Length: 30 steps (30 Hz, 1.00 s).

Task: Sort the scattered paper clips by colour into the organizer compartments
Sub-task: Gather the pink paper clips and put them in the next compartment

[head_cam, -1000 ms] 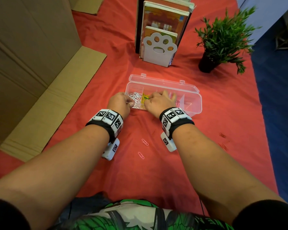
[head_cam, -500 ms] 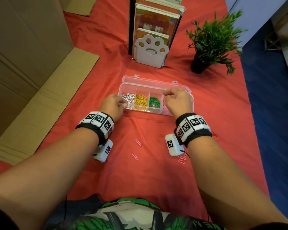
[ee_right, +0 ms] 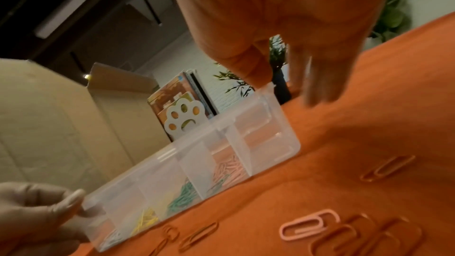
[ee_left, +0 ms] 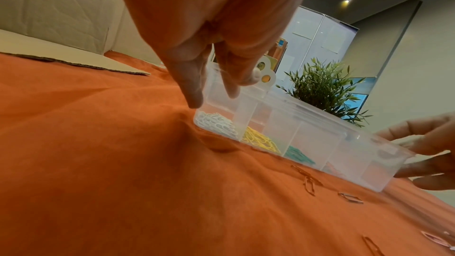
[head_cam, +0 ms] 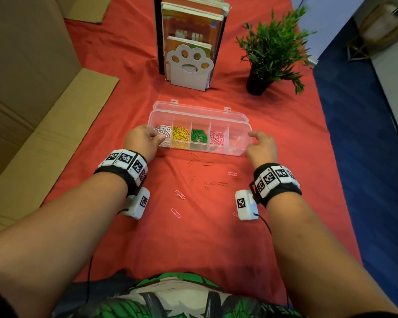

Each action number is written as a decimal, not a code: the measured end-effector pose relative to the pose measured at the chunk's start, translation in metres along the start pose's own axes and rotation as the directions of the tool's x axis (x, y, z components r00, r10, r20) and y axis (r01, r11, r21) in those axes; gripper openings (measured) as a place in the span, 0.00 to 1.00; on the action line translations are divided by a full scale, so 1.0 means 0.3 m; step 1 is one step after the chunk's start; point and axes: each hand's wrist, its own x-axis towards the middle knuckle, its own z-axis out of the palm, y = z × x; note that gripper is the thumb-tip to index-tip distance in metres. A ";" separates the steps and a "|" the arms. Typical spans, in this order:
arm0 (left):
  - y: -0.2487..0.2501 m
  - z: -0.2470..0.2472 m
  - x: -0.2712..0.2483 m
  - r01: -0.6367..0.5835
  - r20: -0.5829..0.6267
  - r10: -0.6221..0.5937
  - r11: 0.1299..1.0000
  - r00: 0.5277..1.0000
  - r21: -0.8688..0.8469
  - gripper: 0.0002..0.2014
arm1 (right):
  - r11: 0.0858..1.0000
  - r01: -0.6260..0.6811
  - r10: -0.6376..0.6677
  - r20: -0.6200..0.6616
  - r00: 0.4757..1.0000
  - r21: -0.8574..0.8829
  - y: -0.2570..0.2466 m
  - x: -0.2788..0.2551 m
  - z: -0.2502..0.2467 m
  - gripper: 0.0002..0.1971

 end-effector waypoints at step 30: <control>0.025 0.014 0.023 -0.115 -0.018 0.119 0.982 0.993 0.147 0.11 | 0.448 0.570 -0.166 0.563 0.810 -0.688 -0.215 0.017 0.100 0.11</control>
